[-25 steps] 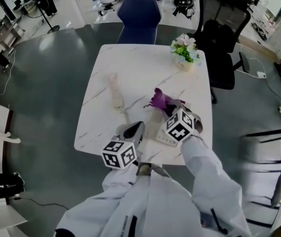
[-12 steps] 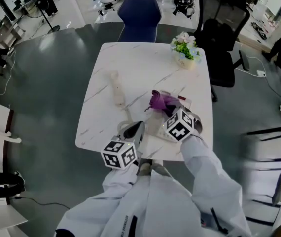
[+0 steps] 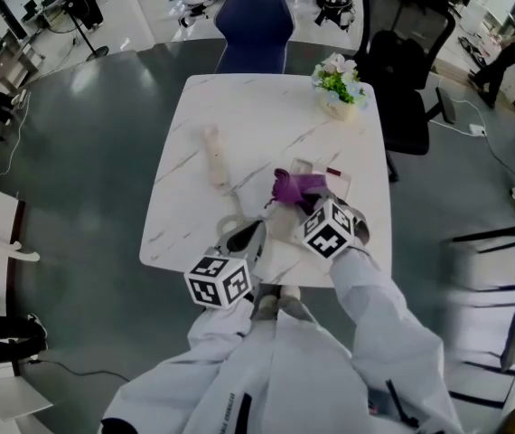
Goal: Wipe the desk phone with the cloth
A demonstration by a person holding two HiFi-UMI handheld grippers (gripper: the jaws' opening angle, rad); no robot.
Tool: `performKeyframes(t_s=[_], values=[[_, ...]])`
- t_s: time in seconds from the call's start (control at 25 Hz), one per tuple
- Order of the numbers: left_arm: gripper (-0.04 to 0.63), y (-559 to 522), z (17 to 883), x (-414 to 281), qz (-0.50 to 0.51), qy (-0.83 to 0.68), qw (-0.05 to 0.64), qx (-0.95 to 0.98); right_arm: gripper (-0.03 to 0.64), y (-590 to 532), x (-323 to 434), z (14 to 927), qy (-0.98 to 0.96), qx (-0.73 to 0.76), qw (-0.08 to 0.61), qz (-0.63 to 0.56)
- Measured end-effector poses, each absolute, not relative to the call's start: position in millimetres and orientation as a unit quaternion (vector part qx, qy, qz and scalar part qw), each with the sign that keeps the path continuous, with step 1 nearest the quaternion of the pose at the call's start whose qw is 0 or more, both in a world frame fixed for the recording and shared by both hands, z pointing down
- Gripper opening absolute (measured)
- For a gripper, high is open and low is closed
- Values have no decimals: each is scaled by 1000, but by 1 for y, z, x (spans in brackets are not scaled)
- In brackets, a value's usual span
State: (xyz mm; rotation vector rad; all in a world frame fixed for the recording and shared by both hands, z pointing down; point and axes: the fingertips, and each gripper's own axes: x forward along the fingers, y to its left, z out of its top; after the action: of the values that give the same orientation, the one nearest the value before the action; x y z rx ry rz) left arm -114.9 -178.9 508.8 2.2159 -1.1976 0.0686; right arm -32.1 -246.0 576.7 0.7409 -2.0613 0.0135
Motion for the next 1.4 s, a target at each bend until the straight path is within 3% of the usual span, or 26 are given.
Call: performKeyframes(t_s=[1.4], values=[[-2,-140,503,-129,27,-434,297,850,33,-178,-50,593,-839,286,461,47]])
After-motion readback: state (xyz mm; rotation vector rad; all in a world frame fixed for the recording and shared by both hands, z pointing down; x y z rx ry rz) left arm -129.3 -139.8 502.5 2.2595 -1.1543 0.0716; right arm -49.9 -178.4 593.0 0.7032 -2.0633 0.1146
